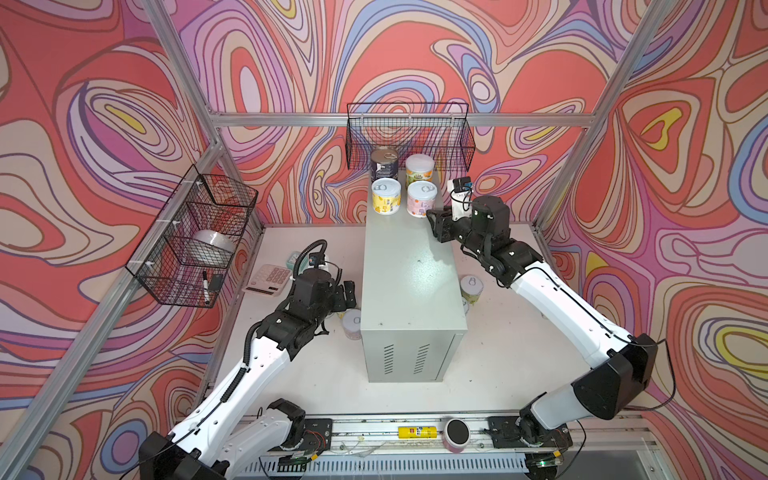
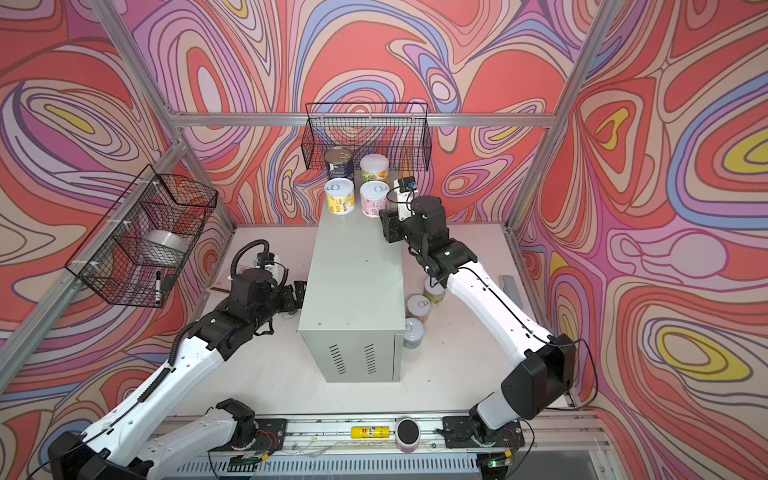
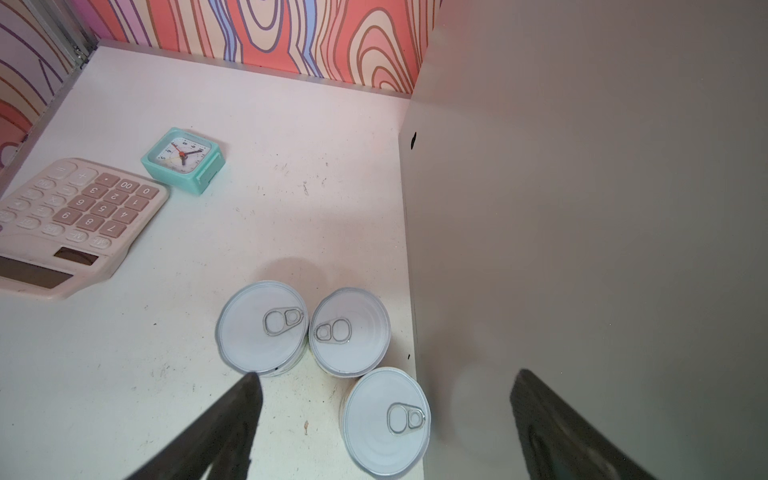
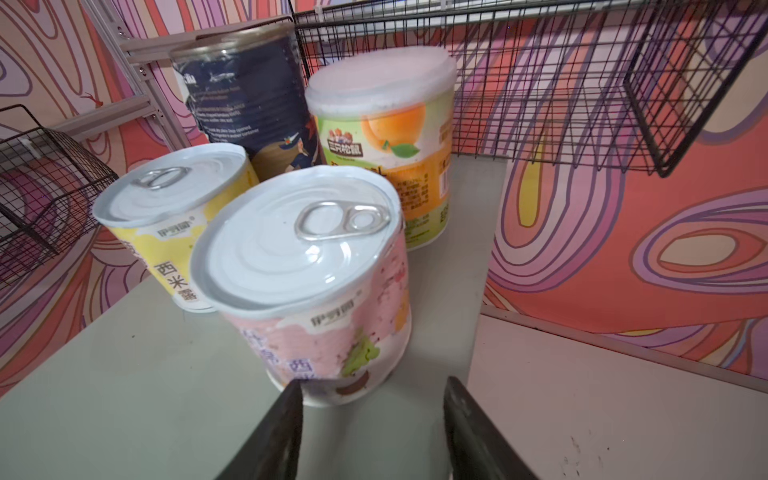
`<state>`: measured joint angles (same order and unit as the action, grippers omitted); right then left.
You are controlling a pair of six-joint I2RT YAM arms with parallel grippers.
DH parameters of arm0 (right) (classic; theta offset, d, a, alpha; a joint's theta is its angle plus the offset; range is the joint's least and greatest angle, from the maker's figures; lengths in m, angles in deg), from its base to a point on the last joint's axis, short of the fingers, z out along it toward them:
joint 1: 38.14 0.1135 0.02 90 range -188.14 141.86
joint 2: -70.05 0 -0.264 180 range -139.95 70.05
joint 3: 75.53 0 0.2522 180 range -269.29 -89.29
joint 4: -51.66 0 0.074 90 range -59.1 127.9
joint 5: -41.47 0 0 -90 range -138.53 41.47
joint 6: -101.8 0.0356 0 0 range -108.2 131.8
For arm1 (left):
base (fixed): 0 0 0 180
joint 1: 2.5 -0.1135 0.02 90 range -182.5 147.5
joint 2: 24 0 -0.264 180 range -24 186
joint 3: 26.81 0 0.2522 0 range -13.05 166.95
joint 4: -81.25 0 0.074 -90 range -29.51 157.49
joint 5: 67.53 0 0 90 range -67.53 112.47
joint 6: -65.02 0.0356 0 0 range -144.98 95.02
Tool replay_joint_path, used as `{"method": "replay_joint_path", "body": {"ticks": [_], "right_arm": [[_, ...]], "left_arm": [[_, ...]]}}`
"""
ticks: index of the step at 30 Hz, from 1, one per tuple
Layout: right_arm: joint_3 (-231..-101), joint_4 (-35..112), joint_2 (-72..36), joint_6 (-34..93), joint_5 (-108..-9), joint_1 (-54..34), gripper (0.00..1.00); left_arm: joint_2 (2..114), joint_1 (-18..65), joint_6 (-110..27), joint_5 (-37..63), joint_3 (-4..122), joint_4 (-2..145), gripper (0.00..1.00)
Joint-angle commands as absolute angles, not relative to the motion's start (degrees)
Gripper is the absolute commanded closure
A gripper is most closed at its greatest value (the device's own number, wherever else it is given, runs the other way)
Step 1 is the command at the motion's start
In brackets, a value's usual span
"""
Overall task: Place and organize the canned foods onto the counter
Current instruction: 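Open the right gripper and withdraw it from the pink can, then lower the left gripper onto a white-lidded can while the right lowers to its cans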
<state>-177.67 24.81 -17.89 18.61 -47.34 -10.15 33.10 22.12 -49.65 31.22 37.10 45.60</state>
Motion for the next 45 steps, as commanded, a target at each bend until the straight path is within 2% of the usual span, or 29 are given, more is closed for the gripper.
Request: {"method": "replay_joint_path", "body": {"ticks": [1, 12, 20, 27, 29, 32, 38, 45], "right_arm": [[-179.77, 25.85, -19.35, 19.19, -48.52, -10.2, 0.45], [-179.85, 24.07, -17.42, 19.89, -47.2, -10.26, 0.45], [-175.76, 21.75, -8.36, 18.93, -43.94, -10.21, 0.39], [-164.6, 19.83, 0.86, 17.28, -23.2, -10.25, 0.27], [-160.15, 20.05, 3.38, 15.25, -20.9, -10.26, 0.24], [-154.96, 18.76, 6.55, 18.72, -18.03, -10.3, 0.21], [-145.61, 18.47, 9.18, 27.44, -24.51, -11.02, 0.22], [-142.19, 19.65, 7.01, 30.29, -29.34, -10.99, 0.23]], "left_arm": [[33.47, 21.67, -49.95, 30.99, 37.4, 47.25, 0.05], [33.01, 21.71, -49.97, 31.47, 36.69, 47.36, 0.05], [30.81, 21.69, -49.91, 33.79, 35.73, 45.63, 0.05], [27.79, 21.69, -52.3, 32.44, 31.07, 47.13, 0.06], [27.33, 21.68, -53.16, 32.09, 29.51, 47.54, 0.06], [27.55, 21.68, -54.85, 31.74, 27.64, 47.54, 0.07], [26.61, 21.79, -57.74, 32.93, 24.18, 47.63, 0.07], [23.34, 21.72, -60.68, 41.55, 21.43, 43.0, 0.05]]}}
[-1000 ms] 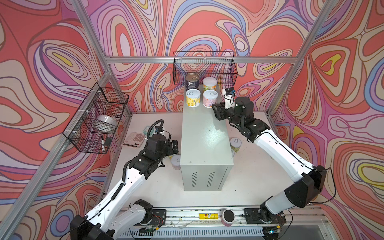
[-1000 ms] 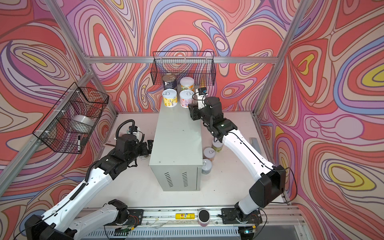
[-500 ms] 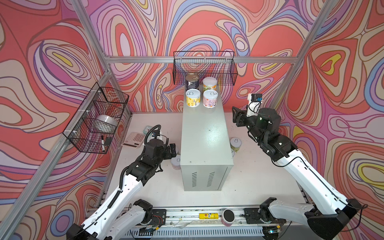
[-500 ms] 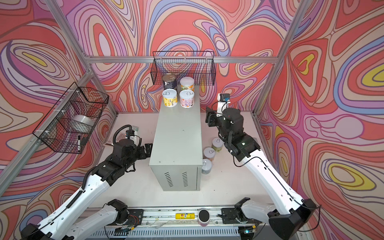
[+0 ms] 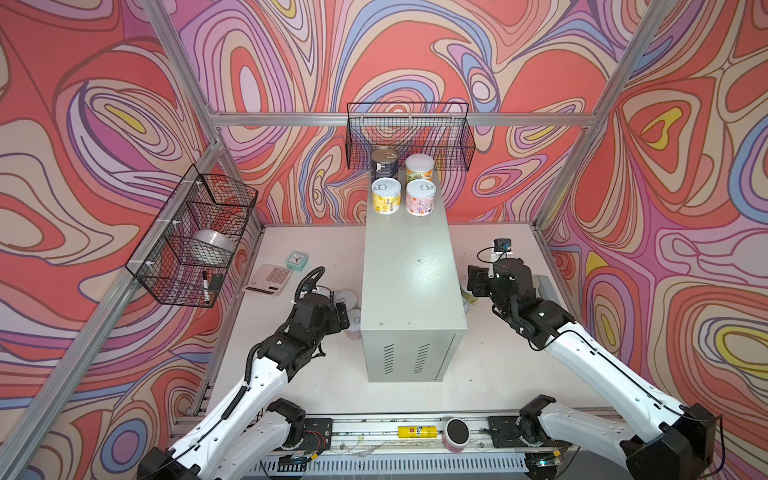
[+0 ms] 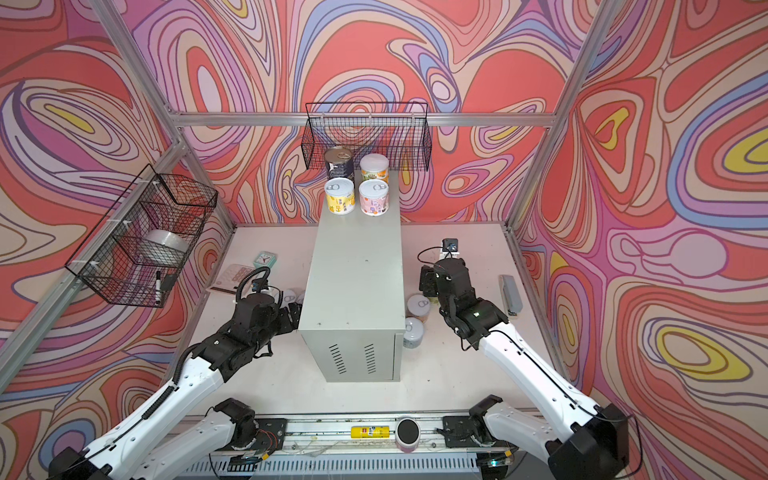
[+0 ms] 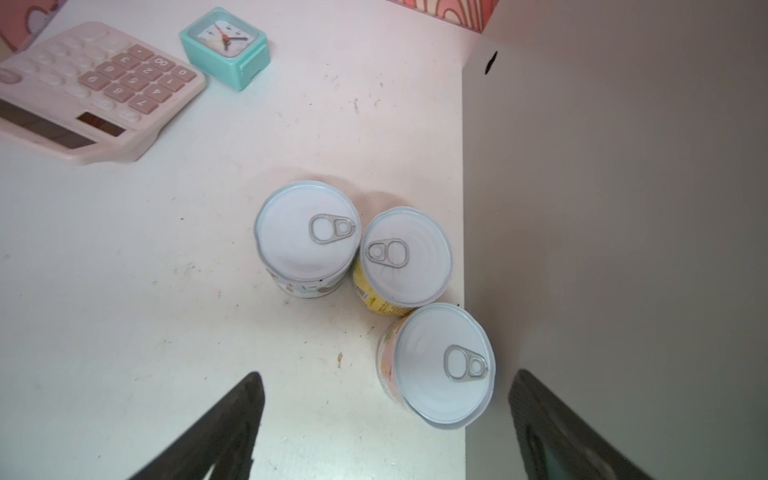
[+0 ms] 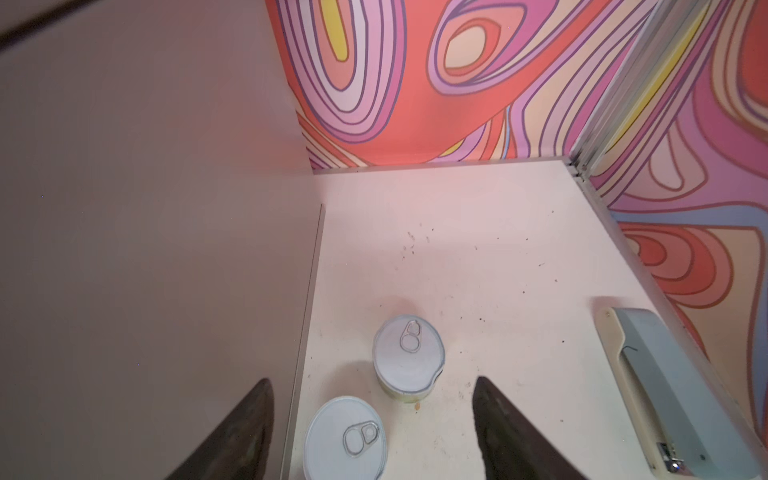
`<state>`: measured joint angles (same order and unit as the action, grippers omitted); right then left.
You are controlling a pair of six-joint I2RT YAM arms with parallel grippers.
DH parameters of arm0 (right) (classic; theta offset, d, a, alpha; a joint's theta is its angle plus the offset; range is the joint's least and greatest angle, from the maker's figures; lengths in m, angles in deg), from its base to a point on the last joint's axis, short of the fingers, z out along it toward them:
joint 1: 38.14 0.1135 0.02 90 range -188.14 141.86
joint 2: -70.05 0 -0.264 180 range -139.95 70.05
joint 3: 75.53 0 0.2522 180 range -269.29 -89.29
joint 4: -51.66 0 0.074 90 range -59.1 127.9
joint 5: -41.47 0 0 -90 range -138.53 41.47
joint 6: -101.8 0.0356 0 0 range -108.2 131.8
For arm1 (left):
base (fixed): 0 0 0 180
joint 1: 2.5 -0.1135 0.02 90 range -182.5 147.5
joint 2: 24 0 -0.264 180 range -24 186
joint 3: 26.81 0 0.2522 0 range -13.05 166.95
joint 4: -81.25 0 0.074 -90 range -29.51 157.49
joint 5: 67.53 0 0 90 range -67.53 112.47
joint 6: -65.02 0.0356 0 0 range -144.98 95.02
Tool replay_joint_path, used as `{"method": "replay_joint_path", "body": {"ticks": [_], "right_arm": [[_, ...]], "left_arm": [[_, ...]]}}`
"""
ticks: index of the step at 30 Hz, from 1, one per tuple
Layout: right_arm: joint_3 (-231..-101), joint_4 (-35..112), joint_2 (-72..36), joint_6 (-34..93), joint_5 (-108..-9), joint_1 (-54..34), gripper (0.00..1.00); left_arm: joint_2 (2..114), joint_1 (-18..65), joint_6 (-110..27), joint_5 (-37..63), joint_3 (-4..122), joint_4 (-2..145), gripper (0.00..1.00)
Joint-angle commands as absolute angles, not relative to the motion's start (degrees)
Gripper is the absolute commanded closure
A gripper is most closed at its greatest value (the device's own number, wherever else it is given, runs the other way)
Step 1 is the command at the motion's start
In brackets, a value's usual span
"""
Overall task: Place and organize the canned foods onto the counter
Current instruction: 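Lower the left gripper onto a white-lidded can while the right lowers to its cans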
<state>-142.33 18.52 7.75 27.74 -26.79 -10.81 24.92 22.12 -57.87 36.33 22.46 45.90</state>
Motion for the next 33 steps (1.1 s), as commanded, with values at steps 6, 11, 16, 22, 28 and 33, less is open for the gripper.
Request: {"method": "replay_joint_path", "body": {"ticks": [6, 11, 16, 22, 28, 33], "right_arm": [[-141.73, 21.61, 4.33, 30.33, -31.32, -11.15, 0.22], [-141.15, 23.7, 2.54, 30.36, -34.12, -11.48, 0.22], [-140.34, 24.94, 1.78, 31.03, -35.47, -12.03, 0.23], [-139.5, 25.95, 1.01, 31.3, -36.32, -12.64, 0.24], [-139.88, 26.55, -0.4, 31.56, -37.12, -13.0, 0.24], [-140.49, 26.82, -1.12, 31.41, -37.2, -13.1, 0.25]], "left_arm": [[25.31, 21.54, -61.62, 45.0, 20.55, 42.15, 0.0], [31.39, 20.24, -60.7, 42.0, 20.57, 45.9, 0.0], [36.78, 17.96, -60.5, 39.79, 22.02, 46.29, 0.01], [40.94, 14.63, -59.12, 37.16, 23.05, 48.06, 0.01], [44.53, 12.58, -56.57, 35.61, 23.29, 51.93, 0.02], [48.17, 12.01, -56.35, 35.68, 24.51, 55.47, 0.03]]}}
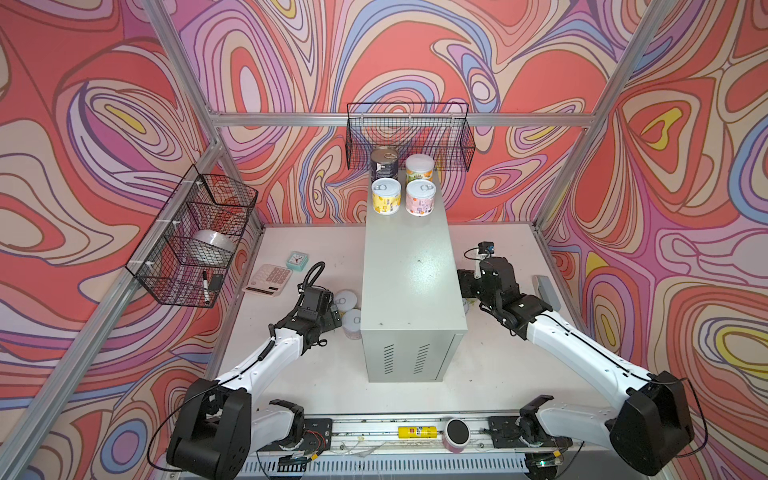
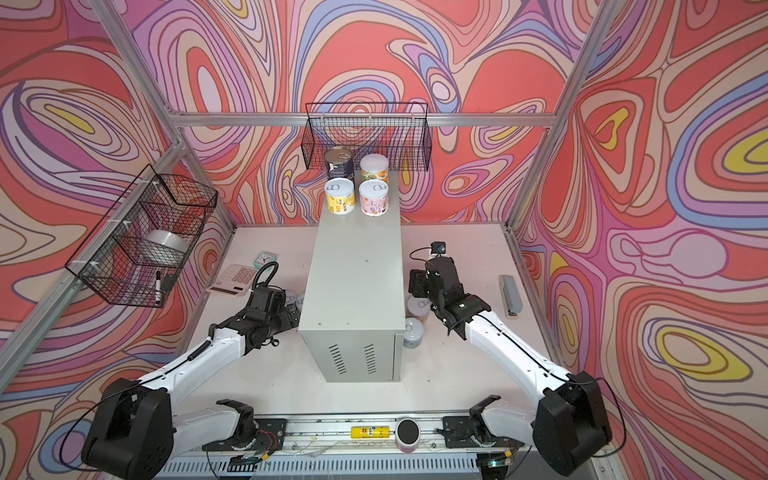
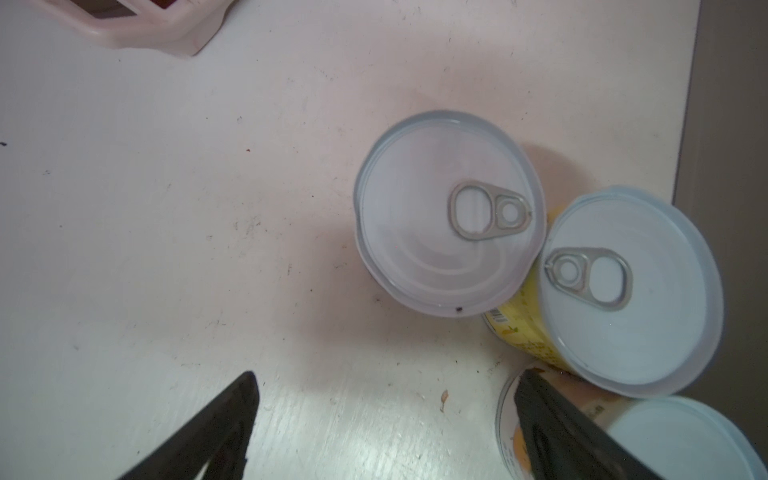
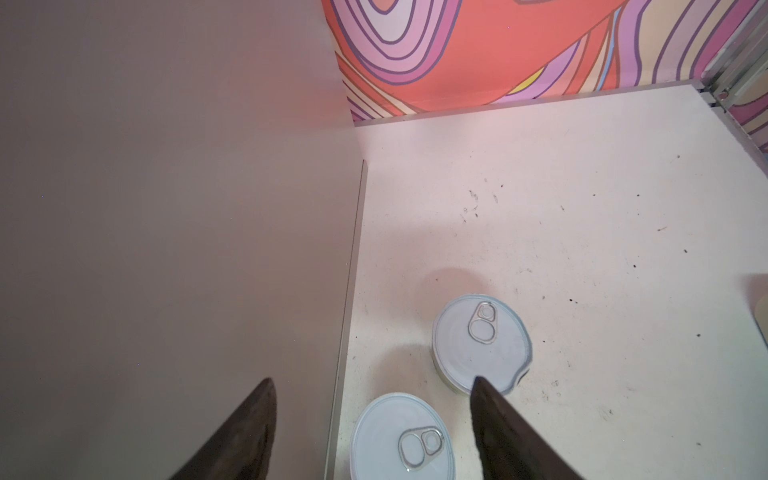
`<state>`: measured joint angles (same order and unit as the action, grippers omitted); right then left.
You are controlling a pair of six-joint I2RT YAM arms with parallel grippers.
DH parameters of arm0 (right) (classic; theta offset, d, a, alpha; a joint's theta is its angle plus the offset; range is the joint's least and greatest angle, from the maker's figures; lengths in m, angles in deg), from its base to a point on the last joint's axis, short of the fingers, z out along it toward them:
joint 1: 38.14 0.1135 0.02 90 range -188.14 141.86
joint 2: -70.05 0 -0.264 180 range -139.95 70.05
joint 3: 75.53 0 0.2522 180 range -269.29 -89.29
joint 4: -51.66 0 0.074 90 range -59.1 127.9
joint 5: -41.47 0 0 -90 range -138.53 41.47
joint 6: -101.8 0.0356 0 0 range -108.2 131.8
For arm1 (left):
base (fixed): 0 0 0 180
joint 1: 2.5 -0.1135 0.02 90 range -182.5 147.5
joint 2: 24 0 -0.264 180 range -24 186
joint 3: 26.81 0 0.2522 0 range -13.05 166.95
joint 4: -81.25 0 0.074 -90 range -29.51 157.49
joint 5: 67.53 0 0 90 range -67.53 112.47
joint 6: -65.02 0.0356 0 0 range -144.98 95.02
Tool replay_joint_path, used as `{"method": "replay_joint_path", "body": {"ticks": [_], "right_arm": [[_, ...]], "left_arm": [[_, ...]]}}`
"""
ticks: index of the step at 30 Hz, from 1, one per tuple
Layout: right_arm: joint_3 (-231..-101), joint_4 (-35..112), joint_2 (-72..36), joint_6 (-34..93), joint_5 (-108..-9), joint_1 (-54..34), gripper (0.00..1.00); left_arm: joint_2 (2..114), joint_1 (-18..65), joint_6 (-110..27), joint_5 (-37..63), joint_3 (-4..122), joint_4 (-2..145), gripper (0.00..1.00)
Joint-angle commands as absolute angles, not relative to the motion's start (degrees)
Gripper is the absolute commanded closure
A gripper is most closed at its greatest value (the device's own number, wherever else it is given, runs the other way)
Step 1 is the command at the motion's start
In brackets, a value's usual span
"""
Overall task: Place and organize the canned foods onto the counter
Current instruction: 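Lower the left gripper onto a white-lidded can while the right lowers to its cans, then grasp the white-lidded can nearest the cabinet with the left gripper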
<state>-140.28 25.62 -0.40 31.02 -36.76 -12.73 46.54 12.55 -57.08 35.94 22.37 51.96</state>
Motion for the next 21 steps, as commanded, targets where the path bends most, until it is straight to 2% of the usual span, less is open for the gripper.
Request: {"method": "replay_joint_path", "body": {"ticks": [1, 10, 21], "right_arm": [[-140.55, 26.91, -1.29, 31.39, -37.19, -13.1, 0.25], [-141.25, 26.69, -2.32, 31.09, -37.59, -13.31, 0.25], [-141.3, 27.0, -3.04, 31.33, -37.47, -13.24, 0.26]], "left_arm": [[49.13, 11.75, -56.2, 35.57, 24.83, 56.02, 0.03], [56.16, 10.69, -56.4, 35.03, 27.2, 58.26, 0.04], [59.38, 9.05, -57.37, 34.94, 27.38, 60.35, 0.05]]}}
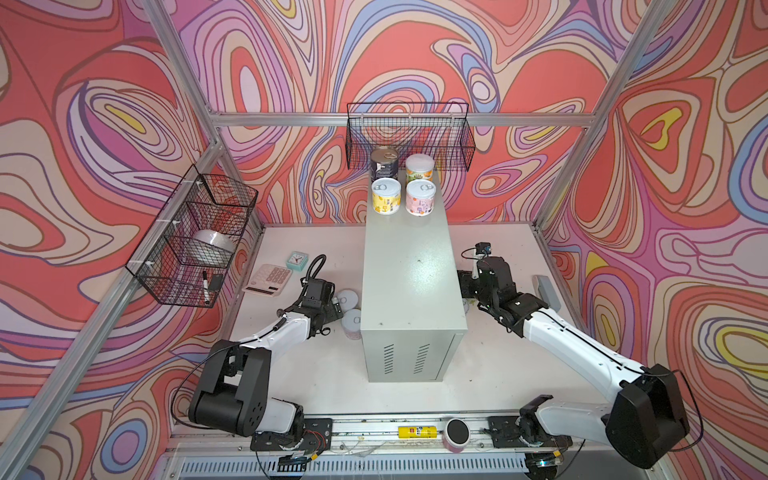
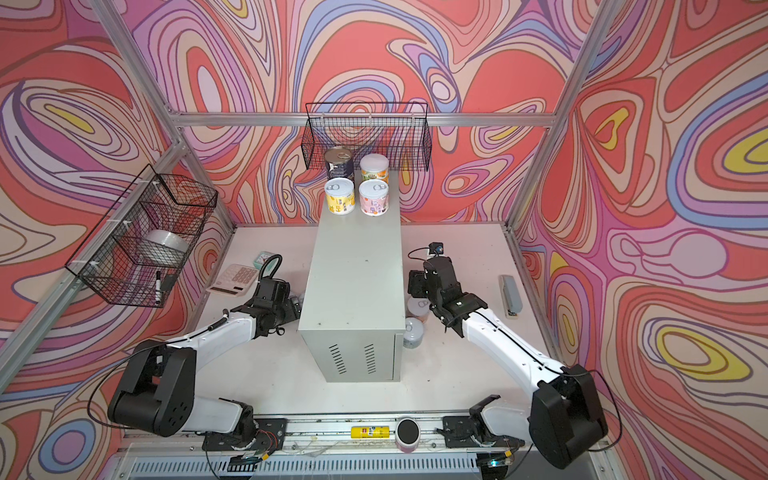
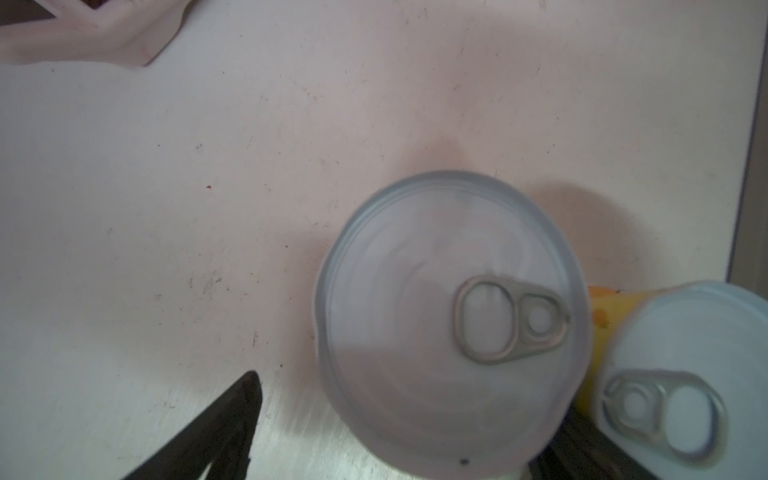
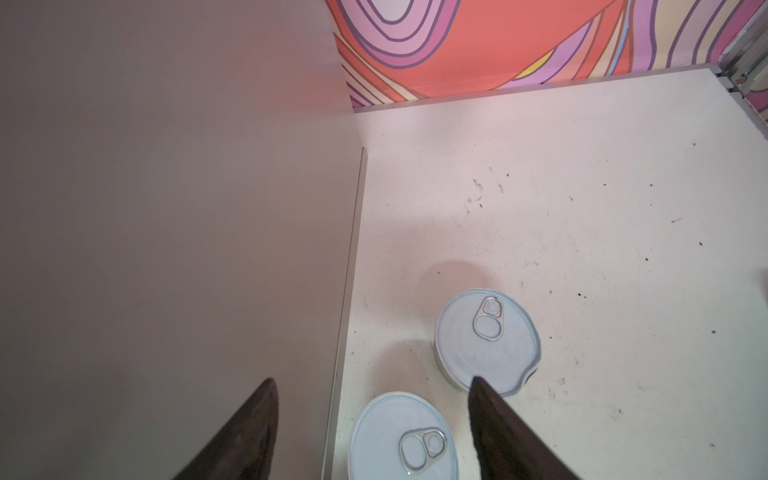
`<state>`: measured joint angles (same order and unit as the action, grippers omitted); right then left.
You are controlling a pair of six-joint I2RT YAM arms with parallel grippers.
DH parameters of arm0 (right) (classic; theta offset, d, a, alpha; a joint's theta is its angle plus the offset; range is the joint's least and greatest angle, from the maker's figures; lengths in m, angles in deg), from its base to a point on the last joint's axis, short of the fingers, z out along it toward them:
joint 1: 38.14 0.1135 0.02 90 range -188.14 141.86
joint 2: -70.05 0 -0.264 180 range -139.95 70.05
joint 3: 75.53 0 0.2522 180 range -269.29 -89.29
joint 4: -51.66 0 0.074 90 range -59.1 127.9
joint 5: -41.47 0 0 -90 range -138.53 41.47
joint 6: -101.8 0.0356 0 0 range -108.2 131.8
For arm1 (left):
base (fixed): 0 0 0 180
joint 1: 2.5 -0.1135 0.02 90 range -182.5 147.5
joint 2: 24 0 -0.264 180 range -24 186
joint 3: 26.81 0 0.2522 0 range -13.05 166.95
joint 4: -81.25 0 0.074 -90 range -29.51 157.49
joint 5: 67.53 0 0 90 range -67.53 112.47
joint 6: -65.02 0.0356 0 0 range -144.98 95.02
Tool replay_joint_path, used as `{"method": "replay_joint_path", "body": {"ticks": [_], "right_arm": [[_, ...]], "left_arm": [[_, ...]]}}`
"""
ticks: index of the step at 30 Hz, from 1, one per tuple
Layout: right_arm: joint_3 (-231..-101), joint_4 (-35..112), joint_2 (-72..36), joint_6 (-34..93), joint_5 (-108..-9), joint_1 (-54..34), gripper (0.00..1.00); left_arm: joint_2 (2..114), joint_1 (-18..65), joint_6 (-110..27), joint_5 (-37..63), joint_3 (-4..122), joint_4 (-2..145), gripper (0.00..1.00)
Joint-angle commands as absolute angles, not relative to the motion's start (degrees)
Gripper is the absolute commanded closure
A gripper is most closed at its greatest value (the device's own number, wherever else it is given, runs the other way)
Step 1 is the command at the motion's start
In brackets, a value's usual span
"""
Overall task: Place and organize the canned foods onto the counter
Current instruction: 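Grasp the white-lidded can nearest the cabinet with the left gripper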
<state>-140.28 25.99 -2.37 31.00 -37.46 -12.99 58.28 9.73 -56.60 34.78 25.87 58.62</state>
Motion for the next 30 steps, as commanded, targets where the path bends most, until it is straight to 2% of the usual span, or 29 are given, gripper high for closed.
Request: {"method": "replay_joint_path", "body": {"ticks": [1, 14, 30], "right_arm": [[-141.22, 27.07, -3.09, 31.4, -37.57, -13.27, 0.26], [-140.9, 28.41, -4.38, 31.84, -38.6, -13.27, 0.27], [-141.16, 29.08, -5.0, 30.67, -38.24, -13.4, 0.27]], "left_arm": [[59.7, 8.93, -57.28, 34.91, 27.59, 60.66, 0.05], [66.49, 7.43, -56.54, 32.62, 33.71, 58.32, 0.02], [69.78, 7.04, -56.1, 30.4, 36.78, 55.0, 0.1]]}}
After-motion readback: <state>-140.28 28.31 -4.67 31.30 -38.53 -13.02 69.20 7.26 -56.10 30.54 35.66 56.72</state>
